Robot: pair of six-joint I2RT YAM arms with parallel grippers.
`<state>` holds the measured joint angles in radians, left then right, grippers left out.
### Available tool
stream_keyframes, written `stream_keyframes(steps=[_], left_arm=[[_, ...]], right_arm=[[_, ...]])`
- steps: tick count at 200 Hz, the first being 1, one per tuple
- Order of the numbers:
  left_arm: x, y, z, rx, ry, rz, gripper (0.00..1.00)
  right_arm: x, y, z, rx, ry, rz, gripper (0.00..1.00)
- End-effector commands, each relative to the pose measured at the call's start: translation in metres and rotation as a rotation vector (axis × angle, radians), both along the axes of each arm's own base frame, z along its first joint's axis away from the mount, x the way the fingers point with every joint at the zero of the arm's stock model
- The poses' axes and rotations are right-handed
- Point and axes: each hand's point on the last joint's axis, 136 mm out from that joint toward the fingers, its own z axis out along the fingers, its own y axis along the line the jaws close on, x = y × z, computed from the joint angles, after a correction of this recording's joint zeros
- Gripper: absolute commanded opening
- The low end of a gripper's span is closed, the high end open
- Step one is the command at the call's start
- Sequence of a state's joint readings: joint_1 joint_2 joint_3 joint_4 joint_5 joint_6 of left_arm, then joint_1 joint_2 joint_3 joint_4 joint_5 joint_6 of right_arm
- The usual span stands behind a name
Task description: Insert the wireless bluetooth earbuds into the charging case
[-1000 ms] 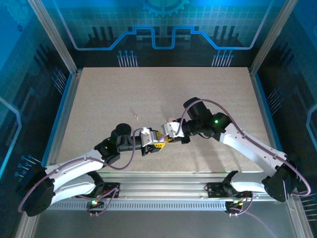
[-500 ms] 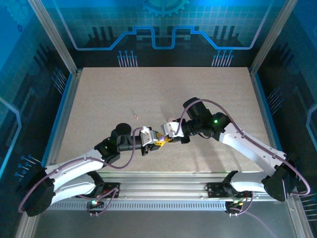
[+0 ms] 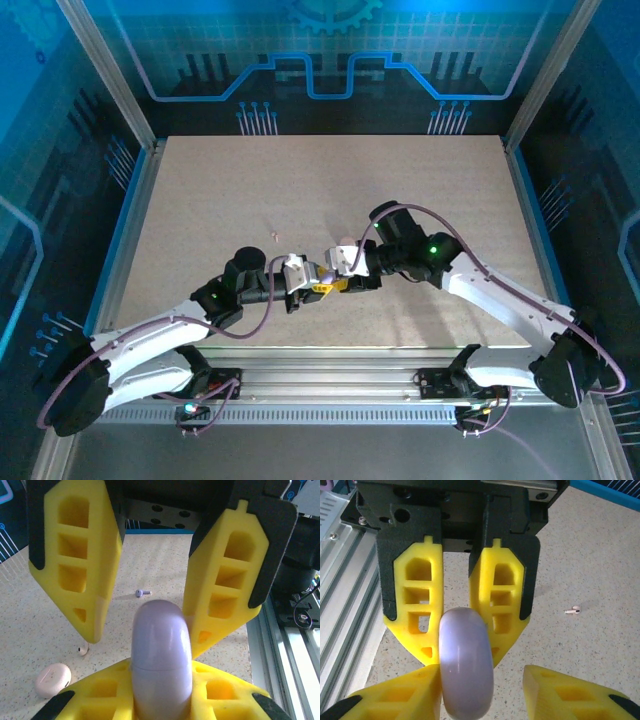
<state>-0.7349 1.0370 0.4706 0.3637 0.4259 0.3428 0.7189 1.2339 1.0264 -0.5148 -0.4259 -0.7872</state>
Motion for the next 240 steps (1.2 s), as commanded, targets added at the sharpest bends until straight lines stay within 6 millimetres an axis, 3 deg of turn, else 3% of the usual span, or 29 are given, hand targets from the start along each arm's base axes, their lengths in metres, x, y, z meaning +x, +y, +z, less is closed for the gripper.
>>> stream_keyframes(steps=[1,86,198,240], left_arm=[[-0.003,-0.006,0.018,-0.033,-0.03,-0.04,0.14],[-0.003,-0.005,0.014,-0.02,-0.017,-0.04,0.13],[-0.005,-0.002,0.02,-0.051,-0.038,-0.028,0.13],[0.013,0.013,0.022,-0.132,-0.016,0.068,0.12]], right_arm=[[0.014,-0.005,0.014,0.042,-0.041,-0.065,0.46],[0.016,-0.017,0.042,0.125,-0.063,-0.09,0.46],[0.034,-0.021,0.044,0.134,-0.068,-0.181,0.47],[0.032,-0.023,0.062,0.206,-0.061,-0.221,0.54]])
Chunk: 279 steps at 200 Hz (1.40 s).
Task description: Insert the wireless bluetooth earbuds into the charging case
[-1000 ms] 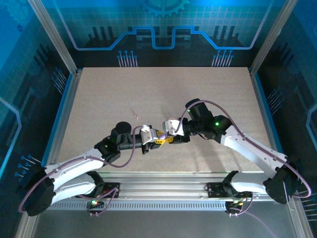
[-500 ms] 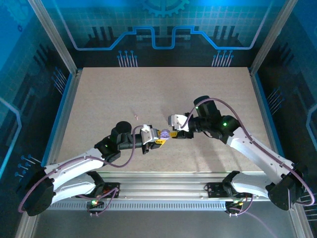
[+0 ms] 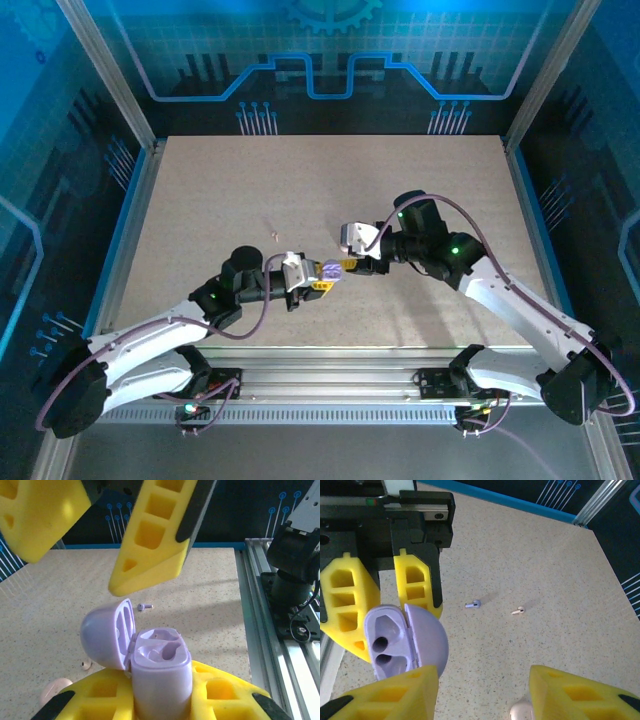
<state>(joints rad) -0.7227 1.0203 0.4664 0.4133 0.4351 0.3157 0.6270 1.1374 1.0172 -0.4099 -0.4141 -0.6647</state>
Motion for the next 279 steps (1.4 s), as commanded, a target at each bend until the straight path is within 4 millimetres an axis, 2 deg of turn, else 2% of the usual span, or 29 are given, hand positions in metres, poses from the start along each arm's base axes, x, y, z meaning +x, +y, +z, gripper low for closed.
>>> stream_keyframes(steps=[1,31,49,86,98,149,203,230,279], left_arm=[[0.011,0.012,0.007,-0.084,0.008,0.062,0.12],[0.026,0.03,0.01,-0.187,0.048,0.167,0.12],[0.035,0.04,0.007,-0.215,0.065,0.239,0.12],[0.054,0.066,0.005,-0.238,0.11,0.407,0.12],[0.058,0.078,0.003,-0.242,0.124,0.464,0.12],[0.082,0.15,-0.011,-0.287,0.22,0.811,0.12],[0.087,0.209,-0.019,-0.302,0.277,1.051,0.13],[0.086,0.227,-0.025,-0.309,0.315,1.121,0.13],[0.082,0.243,-0.026,-0.294,0.322,1.182,0.13]], right_arm=[[0.003,-0.004,0.018,0.07,-0.005,-0.051,0.54],[0.006,-0.003,0.036,0.171,0.048,-0.112,0.56],[0.015,-0.003,0.043,0.218,0.098,-0.19,0.56],[0.03,0.001,0.032,0.204,0.332,-0.336,0.57],[0.033,0.005,0.024,0.189,0.417,-0.375,0.57],[0.047,0.032,-0.011,0.099,0.679,-0.569,0.56],[0.051,0.086,-0.059,-0.007,0.866,-0.631,0.52],[0.06,0.111,-0.085,-0.071,0.925,-0.649,0.47],[0.077,0.143,-0.138,-0.179,0.956,-0.716,0.43]])
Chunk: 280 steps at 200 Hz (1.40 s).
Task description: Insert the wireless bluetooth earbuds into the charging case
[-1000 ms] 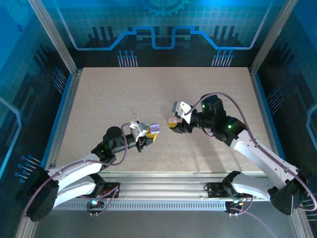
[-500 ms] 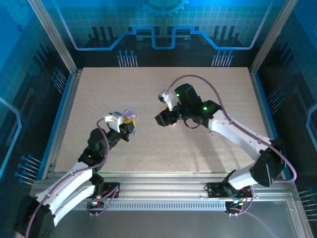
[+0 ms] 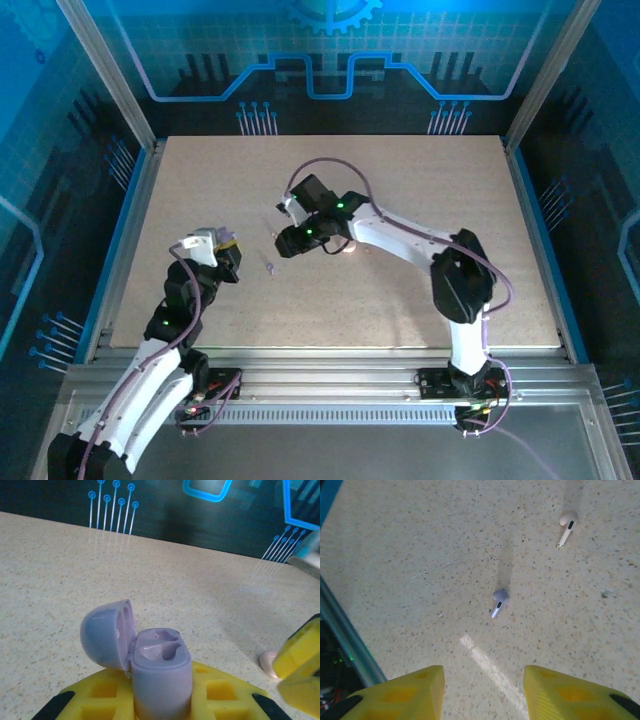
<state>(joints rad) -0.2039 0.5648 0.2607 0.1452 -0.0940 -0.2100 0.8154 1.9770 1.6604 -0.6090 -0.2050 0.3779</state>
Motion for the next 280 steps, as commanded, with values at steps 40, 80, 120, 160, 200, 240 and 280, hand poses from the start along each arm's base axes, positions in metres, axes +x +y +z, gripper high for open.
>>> stream_keyframes(steps=[40,80,120,160,200,240,280], left_arm=[[-0.003,0.013,0.006,-0.007,0.011,0.053,0.13],[-0.002,0.012,0.008,-0.01,0.005,0.05,0.13],[-0.003,0.012,0.006,-0.01,0.011,0.045,0.13],[-0.002,0.012,0.007,-0.012,0.003,0.044,0.13],[-0.002,0.012,0.009,-0.014,-0.004,0.044,0.13],[-0.002,0.012,0.009,-0.014,-0.005,0.044,0.13],[-0.002,0.012,0.01,-0.015,-0.007,0.044,0.13]], right_arm=[[0.0,0.028,-0.058,-0.133,0.078,-0.022,0.4],[0.002,0.04,-0.078,-0.144,0.099,-0.021,0.43],[0.001,0.045,-0.091,-0.155,0.115,-0.02,0.43],[0.001,0.049,-0.104,-0.153,0.137,-0.014,0.43],[0.002,0.055,-0.108,-0.143,0.142,-0.01,0.43],[0.002,0.059,-0.112,-0.142,0.148,-0.006,0.41],[0.001,0.061,-0.119,-0.162,0.146,-0.007,0.38]])
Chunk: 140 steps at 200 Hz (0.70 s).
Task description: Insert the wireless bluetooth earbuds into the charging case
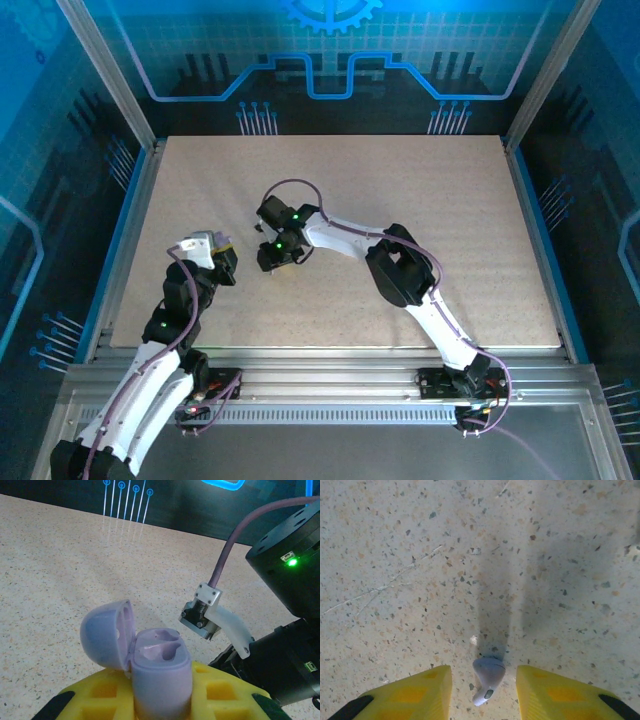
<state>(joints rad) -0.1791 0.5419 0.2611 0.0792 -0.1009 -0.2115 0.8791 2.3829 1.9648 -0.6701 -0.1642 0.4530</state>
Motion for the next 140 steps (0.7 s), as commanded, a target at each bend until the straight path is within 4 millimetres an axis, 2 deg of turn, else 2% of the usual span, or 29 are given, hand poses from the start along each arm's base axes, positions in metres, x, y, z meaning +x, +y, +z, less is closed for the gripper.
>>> stream_keyframes(steps=[1,92,140], left_arm=[[0.003,0.003,0.02,-0.022,-0.05,0.012,0.13],[0.002,0.002,0.018,-0.015,-0.044,0.003,0.13],[0.002,0.001,0.016,-0.002,-0.032,-0.003,0.13]], right_arm=[[-0.01,0.008,-0.013,-0.023,0.027,0.012,0.38],[-0.01,0.004,-0.022,-0.084,-0.009,0.003,0.25],[-0.01,0.006,-0.005,-0.045,-0.031,-0.005,0.24]])
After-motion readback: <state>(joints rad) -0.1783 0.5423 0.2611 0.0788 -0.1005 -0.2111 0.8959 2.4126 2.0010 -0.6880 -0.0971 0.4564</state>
